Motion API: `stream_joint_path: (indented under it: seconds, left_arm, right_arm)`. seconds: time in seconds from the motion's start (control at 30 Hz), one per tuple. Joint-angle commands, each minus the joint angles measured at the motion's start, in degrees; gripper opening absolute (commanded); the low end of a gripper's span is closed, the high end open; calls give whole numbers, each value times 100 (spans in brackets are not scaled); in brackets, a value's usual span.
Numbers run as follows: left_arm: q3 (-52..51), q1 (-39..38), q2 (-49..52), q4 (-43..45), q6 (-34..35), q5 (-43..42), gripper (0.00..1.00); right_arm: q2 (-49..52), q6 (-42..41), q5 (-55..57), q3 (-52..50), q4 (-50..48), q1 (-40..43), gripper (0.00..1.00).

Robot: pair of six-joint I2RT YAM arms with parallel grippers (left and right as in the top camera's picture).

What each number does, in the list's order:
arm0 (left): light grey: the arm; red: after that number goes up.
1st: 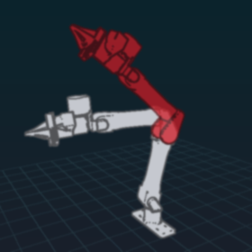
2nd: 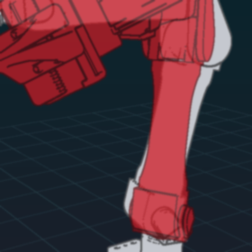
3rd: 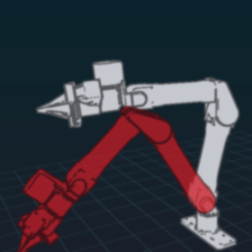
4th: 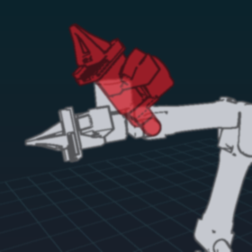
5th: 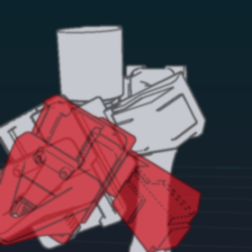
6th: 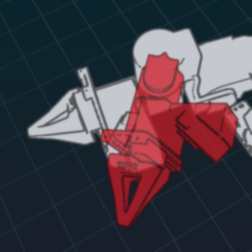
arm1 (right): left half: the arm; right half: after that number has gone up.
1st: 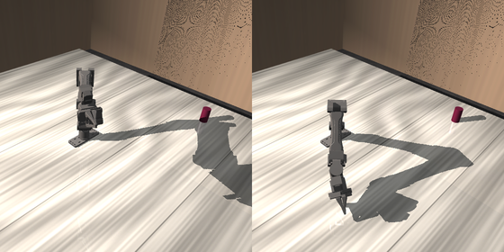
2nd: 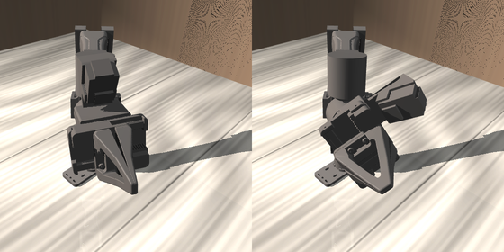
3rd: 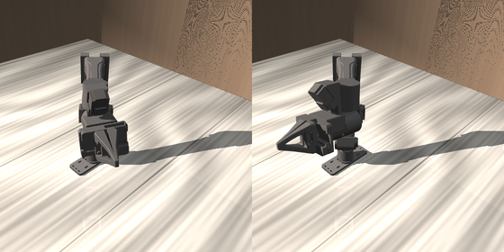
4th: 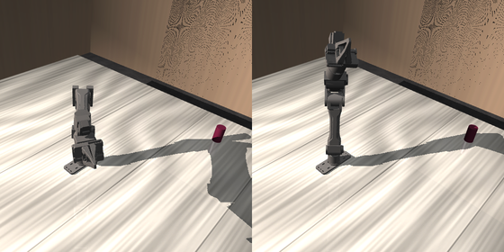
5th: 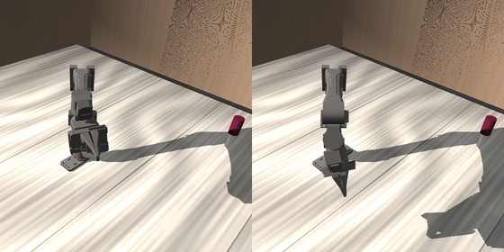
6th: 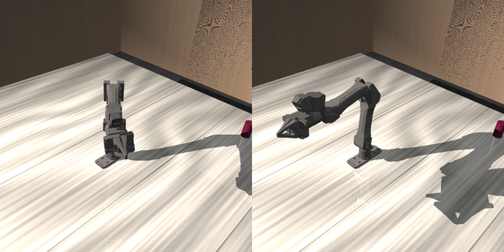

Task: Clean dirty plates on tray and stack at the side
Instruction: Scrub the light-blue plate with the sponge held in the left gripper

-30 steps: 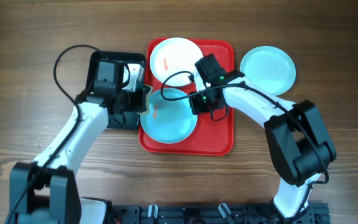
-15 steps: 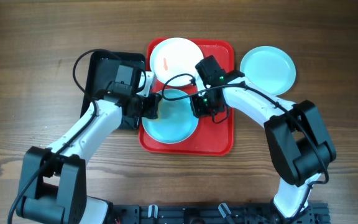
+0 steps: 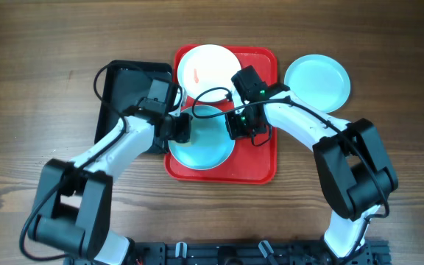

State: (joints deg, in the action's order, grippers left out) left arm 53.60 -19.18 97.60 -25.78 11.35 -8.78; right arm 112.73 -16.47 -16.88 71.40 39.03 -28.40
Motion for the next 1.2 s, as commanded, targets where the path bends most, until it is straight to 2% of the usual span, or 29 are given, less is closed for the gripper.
stream_joint_path:
  seconds: [0.0, 0.33, 0.43, 0.5, 0.83, 0.97, 1.03, 1.17]
  left_arm:
    - [-15, -15, 332, 136, 114, 118, 4]
    - [-15, -20, 787, 116, 168, -321, 4]
    - [-15, -22, 796, 302, 398, -337, 4]
    - [-15, -22, 817, 400, 396, -337, 4]
    - [-15, -22, 1054, 422, 415, -345, 4]
    - [-15, -22, 1056, 415, 417, -411, 4]
    - [-15, -20, 1056, 424, 455, -704, 4]
    - [-15, -20, 1058, 422, 918, -748, 4]
  right_arm:
    - [107, -15, 15, 125, 24, 9, 9]
    - [107, -2, 55, 125, 107, 9, 11]
    - [107, 0, 52, 125, 111, 9, 11]
    - [107, -7, 52, 125, 111, 9, 14]
    - [107, -15, 31, 125, 201, 7, 14]
    - [107, -17, 28, 125, 210, 9, 4]
    - [107, -15, 31, 125, 208, 9, 4]
    - [107, -17, 31, 125, 208, 7, 4]
